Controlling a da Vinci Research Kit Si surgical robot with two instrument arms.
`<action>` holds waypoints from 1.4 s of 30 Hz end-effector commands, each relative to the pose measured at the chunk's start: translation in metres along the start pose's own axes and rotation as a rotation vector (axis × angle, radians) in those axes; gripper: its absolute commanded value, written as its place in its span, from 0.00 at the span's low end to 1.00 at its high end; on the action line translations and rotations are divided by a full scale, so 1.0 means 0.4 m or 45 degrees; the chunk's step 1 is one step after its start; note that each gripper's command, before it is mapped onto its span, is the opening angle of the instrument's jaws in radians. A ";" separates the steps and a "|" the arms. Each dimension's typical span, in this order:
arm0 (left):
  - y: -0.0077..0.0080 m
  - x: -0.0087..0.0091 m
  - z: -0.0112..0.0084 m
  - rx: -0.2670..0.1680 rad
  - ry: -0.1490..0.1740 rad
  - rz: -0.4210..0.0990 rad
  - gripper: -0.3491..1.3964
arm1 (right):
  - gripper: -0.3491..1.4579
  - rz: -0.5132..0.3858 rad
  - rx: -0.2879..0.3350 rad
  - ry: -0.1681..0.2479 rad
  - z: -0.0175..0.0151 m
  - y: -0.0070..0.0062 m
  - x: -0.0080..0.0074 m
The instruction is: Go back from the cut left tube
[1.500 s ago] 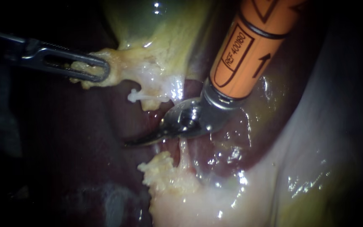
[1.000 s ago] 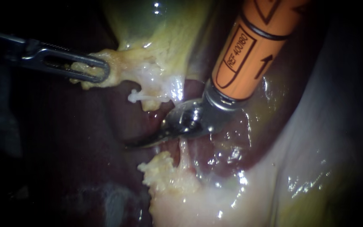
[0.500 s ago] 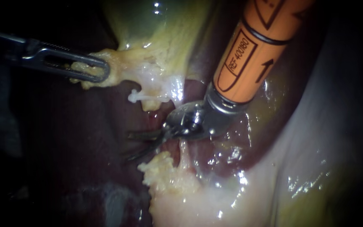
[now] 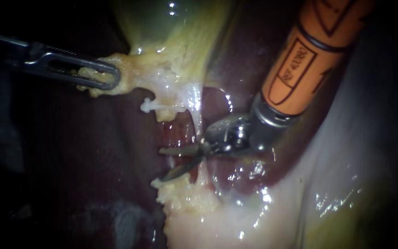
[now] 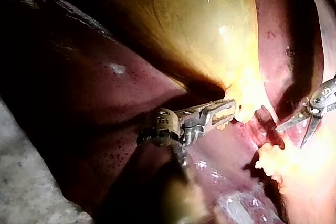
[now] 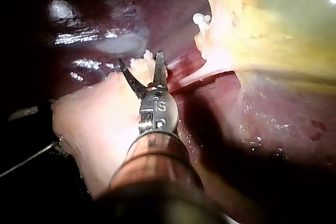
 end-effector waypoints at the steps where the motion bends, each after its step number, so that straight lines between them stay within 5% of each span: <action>1: -0.0001 0.0000 0.0000 0.000 0.000 0.000 0.00 | 0.99 -0.026 -0.026 0.000 -0.0029 0.0000 0.0000; 18: -0.0011 0.0004 0.0000 0.000 -0.001 0.000 0.00 | 0.99 -0.167 -0.200 -0.038 -0.0326 -0.0012 -0.0030; 30: -0.0024 0.0022 0.0021 -0.003 0.008 0.027 0.00 | 0.99 -0.165 -0.222 -0.049 -0.0367 -0.0007 -0.0028; 42: -0.0079 0.0057 0.0135 -0.017 0.052 0.184 0.00 | 0.99 -0.165 -0.223 -0.049 -0.0367 -0.0006 -0.0028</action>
